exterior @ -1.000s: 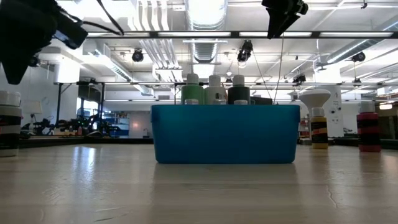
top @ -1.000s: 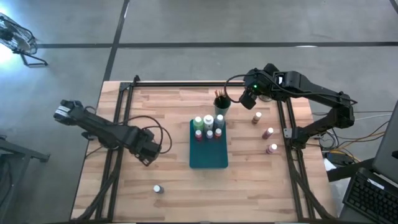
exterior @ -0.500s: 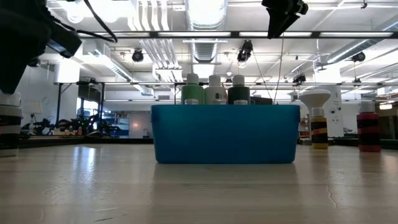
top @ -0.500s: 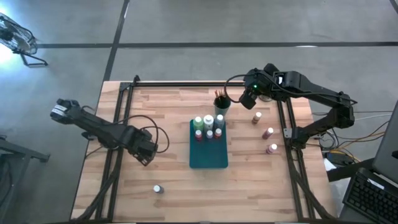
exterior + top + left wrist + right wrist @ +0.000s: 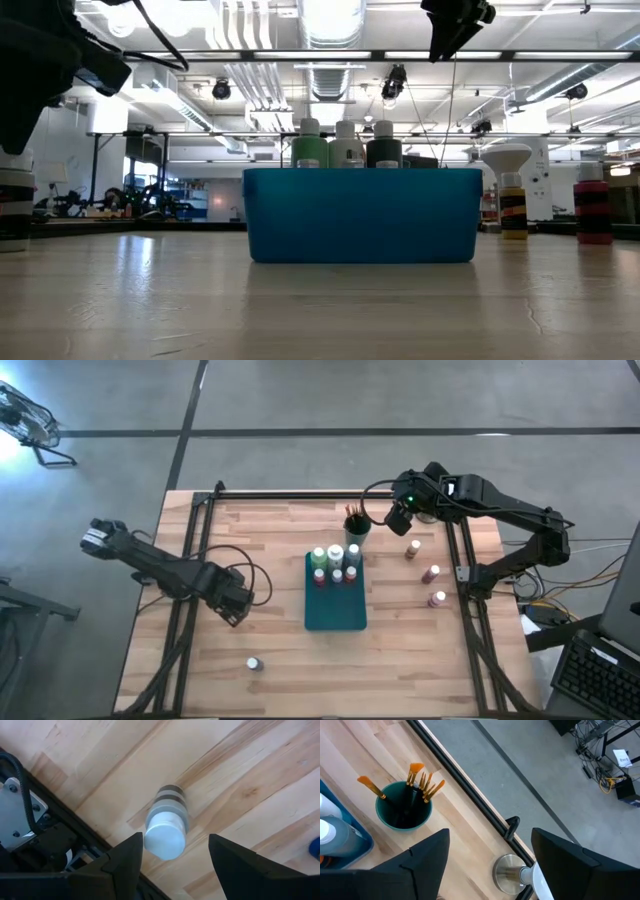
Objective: Pick & Place Paint Supplies
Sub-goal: Put the small gray paint bottle into the blue bin
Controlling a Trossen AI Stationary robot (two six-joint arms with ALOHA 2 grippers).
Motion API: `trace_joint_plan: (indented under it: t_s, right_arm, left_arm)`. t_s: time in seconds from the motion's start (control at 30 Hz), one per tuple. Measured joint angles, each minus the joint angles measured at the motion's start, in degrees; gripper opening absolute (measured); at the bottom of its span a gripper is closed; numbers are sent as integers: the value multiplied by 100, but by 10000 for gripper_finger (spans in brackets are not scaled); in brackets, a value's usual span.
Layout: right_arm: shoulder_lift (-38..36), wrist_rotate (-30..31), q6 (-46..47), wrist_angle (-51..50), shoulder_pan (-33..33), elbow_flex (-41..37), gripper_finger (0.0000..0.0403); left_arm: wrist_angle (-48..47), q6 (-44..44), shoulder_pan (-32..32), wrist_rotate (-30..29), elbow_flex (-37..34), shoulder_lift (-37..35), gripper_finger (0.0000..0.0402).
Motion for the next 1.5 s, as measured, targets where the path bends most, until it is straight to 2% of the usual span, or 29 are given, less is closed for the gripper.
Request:
trace_joint_plan:
  t_s: [0.9, 1.5]
  right_arm:
    - [0, 1, 2, 0, -1, 0, 361]
    - [0, 0, 0, 0, 1, 0, 318]
  left_arm:
    - [263, 51, 69, -17, -268, 6, 224]
    - [269, 71, 156, -55, -295, 7, 161]
